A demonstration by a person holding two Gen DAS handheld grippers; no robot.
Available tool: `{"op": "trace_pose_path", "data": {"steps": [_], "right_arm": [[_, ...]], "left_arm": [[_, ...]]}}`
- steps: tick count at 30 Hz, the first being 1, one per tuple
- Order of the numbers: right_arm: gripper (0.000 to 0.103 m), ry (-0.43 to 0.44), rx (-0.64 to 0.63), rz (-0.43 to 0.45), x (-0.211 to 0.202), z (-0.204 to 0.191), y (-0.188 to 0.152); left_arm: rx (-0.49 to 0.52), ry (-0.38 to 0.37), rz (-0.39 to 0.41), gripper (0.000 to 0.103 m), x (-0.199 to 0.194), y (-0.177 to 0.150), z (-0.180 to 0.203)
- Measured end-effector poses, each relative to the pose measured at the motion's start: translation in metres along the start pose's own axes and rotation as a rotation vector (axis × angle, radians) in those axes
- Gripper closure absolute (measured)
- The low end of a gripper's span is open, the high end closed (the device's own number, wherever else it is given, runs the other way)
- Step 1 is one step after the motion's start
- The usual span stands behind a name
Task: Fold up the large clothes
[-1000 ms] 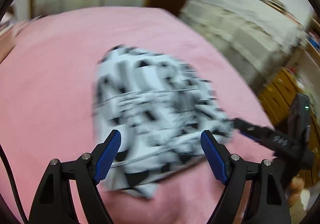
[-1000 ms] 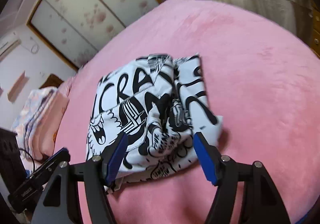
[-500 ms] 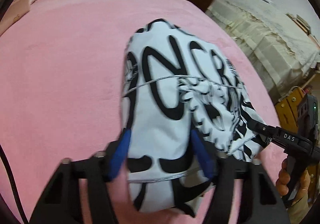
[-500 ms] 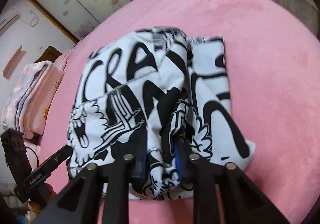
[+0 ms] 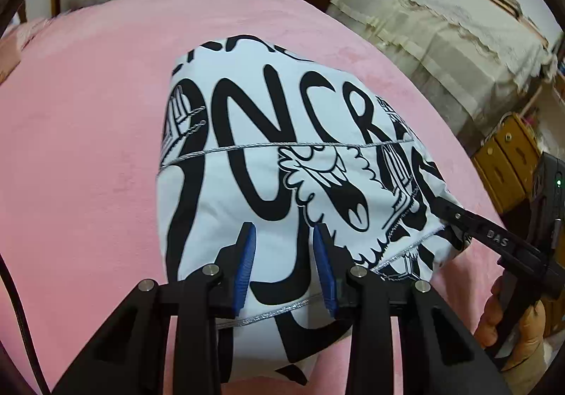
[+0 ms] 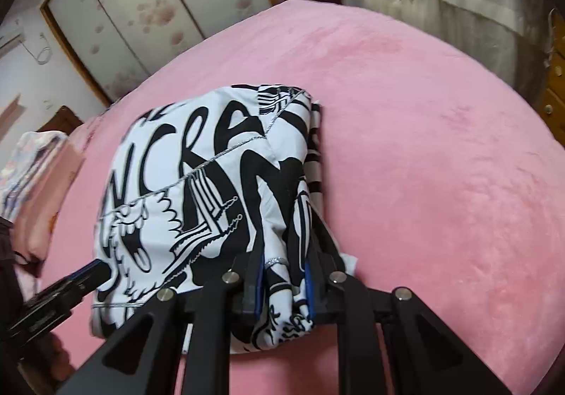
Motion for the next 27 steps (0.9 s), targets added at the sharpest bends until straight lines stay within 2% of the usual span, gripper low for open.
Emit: {"op": "trace_pose_path", "data": {"steps": [3, 6, 9, 12, 13, 17, 19, 22, 24, 27], "right_arm": [[0.086, -0.049, -0.006, -0.004, 0.013, -0.002, -0.01], [0.083, -0.055, 0.02, -0.016, 0.023, 0.005, -0.013], [0.081, -0.072, -0.007, -0.014, 0.022, 0.002, -0.013], [0.077, -0.086, -0.037, -0.011, 0.015, -0.003, -0.01], [0.073, -0.08, -0.04, -0.006, 0.011, -0.004, -0.009], [0.064, -0.082, -0.057, 0.009, -0.005, -0.008, -0.004], [0.063, -0.089, -0.076, 0.027, -0.016, -0.01, -0.002], [0.055, -0.092, -0.105, 0.053, -0.032, -0.015, 0.0], [0.053, -0.091, -0.127, 0.074, -0.042, -0.02, 0.001], [0.053, -0.079, -0.154, 0.099, -0.059, -0.029, 0.004]], "left_arm": [[0.042, 0.04, -0.011, 0.071, 0.009, -0.001, 0.011], [0.06, 0.06, -0.015, 0.071, 0.019, -0.003, 0.017], [0.085, 0.083, -0.01, 0.071, 0.021, -0.004, 0.022], [0.091, 0.064, -0.014, 0.071, 0.019, -0.002, 0.026], [0.086, 0.053, -0.017, 0.07, 0.02, -0.001, 0.028], [0.046, -0.015, -0.025, 0.049, 0.012, 0.001, 0.03], [0.032, -0.036, -0.023, 0.047, 0.006, 0.002, 0.029], [0.02, -0.041, -0.011, 0.043, -0.007, 0.007, 0.028], [0.004, -0.029, 0.005, 0.034, -0.019, 0.012, 0.024], [-0.032, -0.019, 0.027, 0.029, -0.038, 0.019, 0.018]]}}
Point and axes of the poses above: each gripper's, at about its wrist camera, not at the fingertips, and x roughly the way its jaws point, z to its right, y to its top, the point moved 2 cm from there along x, roughly the way its jaws point
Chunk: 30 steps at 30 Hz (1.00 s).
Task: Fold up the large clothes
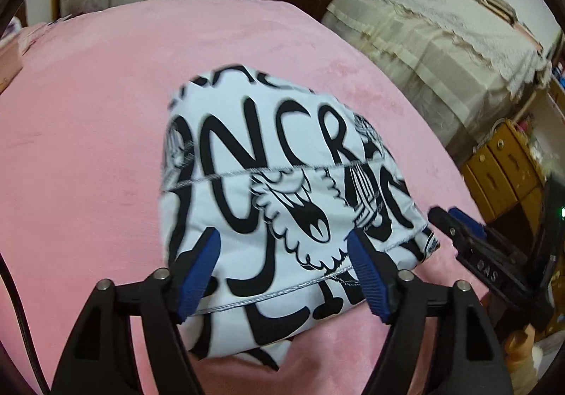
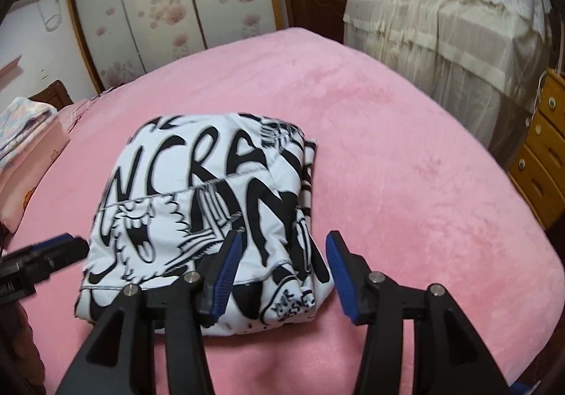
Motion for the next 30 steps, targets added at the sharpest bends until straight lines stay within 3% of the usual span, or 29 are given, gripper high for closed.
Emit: {"op": "trace_pose_path", "data": {"steps": [13, 22, 30], "right_arm": [[0.04, 0.05, -0.093, 0.09, -0.062, -0.043, 0.021], [0.017, 0.063, -0.178, 0.12, -0.089, -0.062, 0.041], [0.016, 0.044, -0.245, 0.079, -0.079, -0.066, 0.064]], "left_arm": [[-0.06, 0.098, 0.025, 0.028, -0.059, 0.005, -0.029], [-0.051, 0.137, 0.011, 0.022, -0.083, 0.01, -0.032], [-0.096, 0.124, -0.06, 0.022, -0.075, 0.021, -0.042]]}}
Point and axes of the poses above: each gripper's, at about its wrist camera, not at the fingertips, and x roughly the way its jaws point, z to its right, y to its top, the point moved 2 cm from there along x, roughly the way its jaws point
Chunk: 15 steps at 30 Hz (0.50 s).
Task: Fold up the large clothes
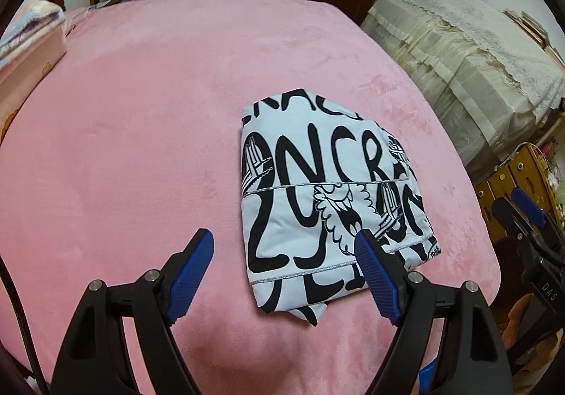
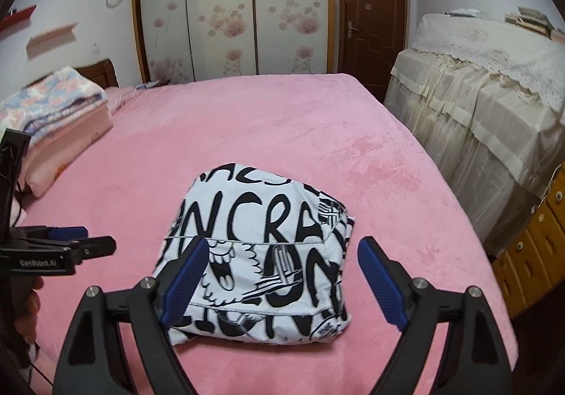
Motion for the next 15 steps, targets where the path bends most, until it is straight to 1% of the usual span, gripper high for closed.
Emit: {"op": "trace_pose_path", "data": {"steps": [5, 8, 11, 15], "right_arm": [[0.016, -0.012, -0.013, -0.045, 0.015, 0.01, 0.008], [0.016, -0.001, -0.006, -0.083, 0.029, 0.017, 0.01], [0.016, 0.018, 0.014, -0.144, 0.05, 0.028, 0.008], [0.016, 0.058, 0.042, -0.223, 0.082, 0.04, 0.001]], "left_arm": [[-0.036, -0.021, -0.044, 0.022, 0.014, 0.008, -0.005], [-0.049, -0.019, -0.066, 0.022, 0.027, 0.012, -0.008], [-0.053, -0.007, -0.084, 0.022, 0.042, 0.014, -0.01], [-0.084, -0.014, -0.135, 0.022, 0.07, 0.015, -0.016]]}}
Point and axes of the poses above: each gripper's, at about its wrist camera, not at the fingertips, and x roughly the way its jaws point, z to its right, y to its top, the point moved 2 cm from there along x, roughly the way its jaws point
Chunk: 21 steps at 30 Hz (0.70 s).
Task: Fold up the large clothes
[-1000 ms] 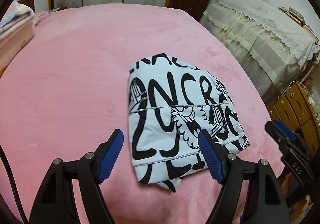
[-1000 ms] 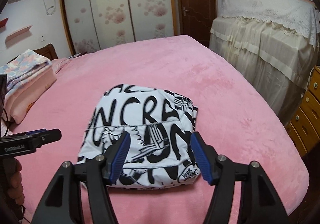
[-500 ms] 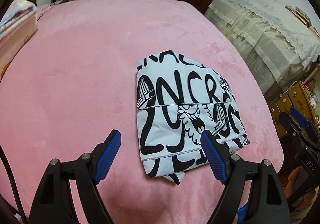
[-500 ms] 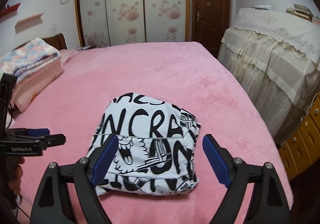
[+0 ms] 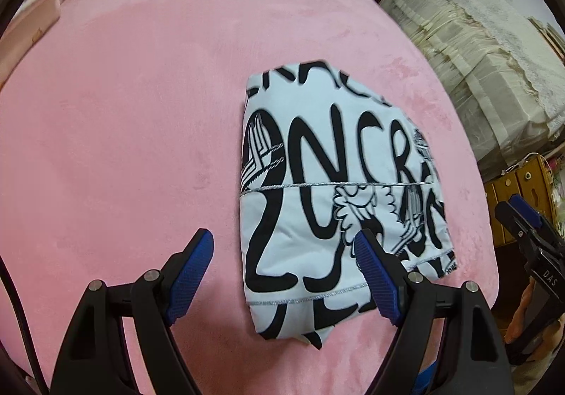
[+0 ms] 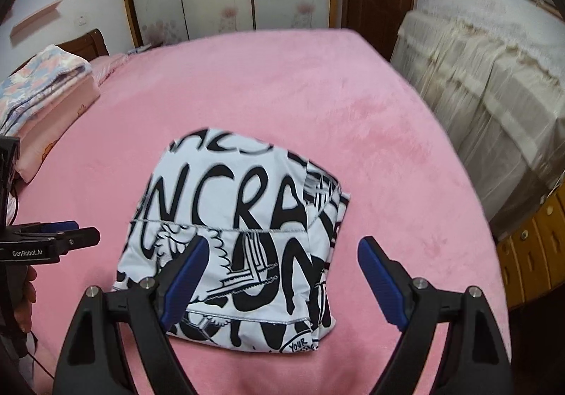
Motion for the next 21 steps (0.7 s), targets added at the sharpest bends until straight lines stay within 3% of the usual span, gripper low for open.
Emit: {"op": "trace_pose_path", "data": {"steps": [11, 21], "right_arm": [[0.016, 0.19, 0.158, -0.206, 0.081, 0.044, -0.005], [0.016, 0.34, 0.253, -0.347, 0.14, 0.069, -0.022]], "left_arm": [[-0.062, -0.083, -0.177, 0.022, 0.073, 0.001, -0.016], [-0.098, -0.208, -0.225, 0.016, 0.11, -0.003, -0.026]]}}
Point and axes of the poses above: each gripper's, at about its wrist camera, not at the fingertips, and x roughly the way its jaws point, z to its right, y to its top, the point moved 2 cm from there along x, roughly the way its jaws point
